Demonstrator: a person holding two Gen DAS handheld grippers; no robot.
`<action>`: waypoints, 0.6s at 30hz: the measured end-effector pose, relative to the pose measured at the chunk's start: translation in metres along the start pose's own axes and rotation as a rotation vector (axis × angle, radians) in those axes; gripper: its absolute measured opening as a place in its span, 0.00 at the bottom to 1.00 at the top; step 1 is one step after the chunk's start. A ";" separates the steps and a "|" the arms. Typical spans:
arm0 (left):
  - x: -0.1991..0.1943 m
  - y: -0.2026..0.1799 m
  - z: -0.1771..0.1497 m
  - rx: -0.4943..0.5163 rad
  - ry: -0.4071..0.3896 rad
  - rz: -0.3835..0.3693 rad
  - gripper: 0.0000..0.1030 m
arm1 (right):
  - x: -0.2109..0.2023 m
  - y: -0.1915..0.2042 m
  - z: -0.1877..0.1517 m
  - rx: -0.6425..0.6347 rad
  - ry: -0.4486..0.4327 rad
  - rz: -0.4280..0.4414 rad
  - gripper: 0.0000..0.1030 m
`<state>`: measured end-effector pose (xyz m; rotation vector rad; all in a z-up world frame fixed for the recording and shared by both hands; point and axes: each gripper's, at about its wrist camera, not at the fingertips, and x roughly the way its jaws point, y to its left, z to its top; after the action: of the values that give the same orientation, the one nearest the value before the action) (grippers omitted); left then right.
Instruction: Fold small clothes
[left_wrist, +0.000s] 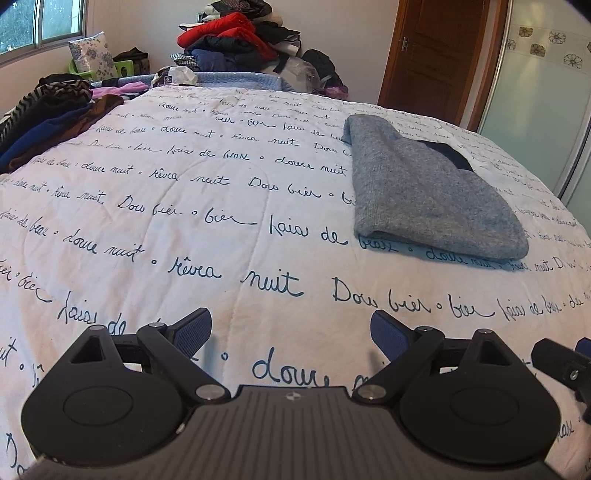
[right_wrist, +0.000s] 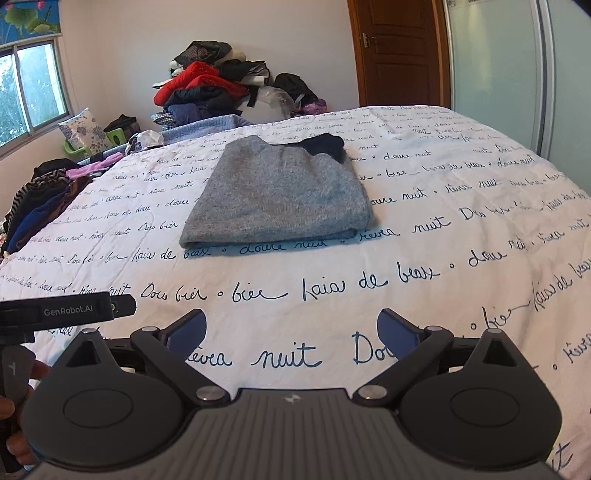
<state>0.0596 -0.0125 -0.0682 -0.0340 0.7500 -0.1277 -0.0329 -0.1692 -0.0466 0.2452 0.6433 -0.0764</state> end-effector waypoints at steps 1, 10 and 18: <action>-0.001 0.000 -0.001 0.005 0.002 0.001 0.89 | -0.002 0.000 -0.001 0.009 -0.007 0.003 0.97; 0.000 -0.008 -0.011 0.040 0.004 -0.021 0.89 | -0.004 0.003 -0.008 -0.011 -0.018 -0.033 1.00; 0.004 -0.009 -0.017 0.050 -0.014 0.011 0.89 | 0.005 -0.004 -0.011 0.015 0.011 0.000 1.00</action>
<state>0.0503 -0.0215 -0.0826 0.0168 0.7324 -0.1356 -0.0360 -0.1706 -0.0594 0.2602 0.6536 -0.0796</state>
